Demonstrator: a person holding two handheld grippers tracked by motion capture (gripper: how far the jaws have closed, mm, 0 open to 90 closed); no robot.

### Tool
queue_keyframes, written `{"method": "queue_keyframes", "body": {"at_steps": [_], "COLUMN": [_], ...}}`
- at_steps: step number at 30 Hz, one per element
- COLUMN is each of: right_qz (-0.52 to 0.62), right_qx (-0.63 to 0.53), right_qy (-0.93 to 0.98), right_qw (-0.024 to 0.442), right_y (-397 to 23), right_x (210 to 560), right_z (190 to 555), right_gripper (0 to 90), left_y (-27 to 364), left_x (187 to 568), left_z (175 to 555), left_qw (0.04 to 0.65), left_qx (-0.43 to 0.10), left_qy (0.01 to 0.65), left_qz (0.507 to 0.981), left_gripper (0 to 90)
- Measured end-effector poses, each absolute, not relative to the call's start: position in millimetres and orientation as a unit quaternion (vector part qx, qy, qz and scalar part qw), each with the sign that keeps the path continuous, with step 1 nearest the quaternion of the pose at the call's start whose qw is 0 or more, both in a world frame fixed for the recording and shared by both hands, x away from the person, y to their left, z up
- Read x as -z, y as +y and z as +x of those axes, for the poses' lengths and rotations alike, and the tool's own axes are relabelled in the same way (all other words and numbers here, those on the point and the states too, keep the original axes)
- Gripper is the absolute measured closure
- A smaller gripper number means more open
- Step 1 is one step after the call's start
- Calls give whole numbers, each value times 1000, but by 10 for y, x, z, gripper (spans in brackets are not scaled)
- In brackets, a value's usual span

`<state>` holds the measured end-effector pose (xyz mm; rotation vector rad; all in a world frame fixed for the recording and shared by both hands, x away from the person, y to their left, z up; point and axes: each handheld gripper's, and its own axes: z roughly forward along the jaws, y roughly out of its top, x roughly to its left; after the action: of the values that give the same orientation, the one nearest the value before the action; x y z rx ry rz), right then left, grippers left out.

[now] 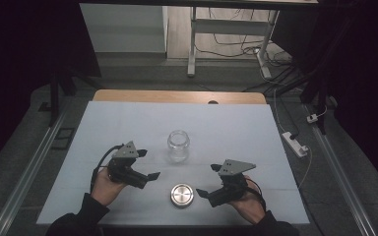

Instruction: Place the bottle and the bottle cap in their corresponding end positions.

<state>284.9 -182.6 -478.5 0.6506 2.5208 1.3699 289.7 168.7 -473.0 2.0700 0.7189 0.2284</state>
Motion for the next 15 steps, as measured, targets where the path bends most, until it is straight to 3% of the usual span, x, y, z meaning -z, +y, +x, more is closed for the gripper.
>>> {"method": "queue_keyframes", "body": {"at_steps": [15], "right_qz": [240], "right_qx": [-458], "right_qy": [847], "right_qw": [125], "right_y": [-2033], "right_x": [4764], "right_z": [2798], "right_gripper": [7], "left_y": [1901], "left_x": [4734], "left_z": [2593], "left_qw": [460], "left_qx": [-100], "left_qy": [311], "left_qz": [826], "left_gripper": [41]}}
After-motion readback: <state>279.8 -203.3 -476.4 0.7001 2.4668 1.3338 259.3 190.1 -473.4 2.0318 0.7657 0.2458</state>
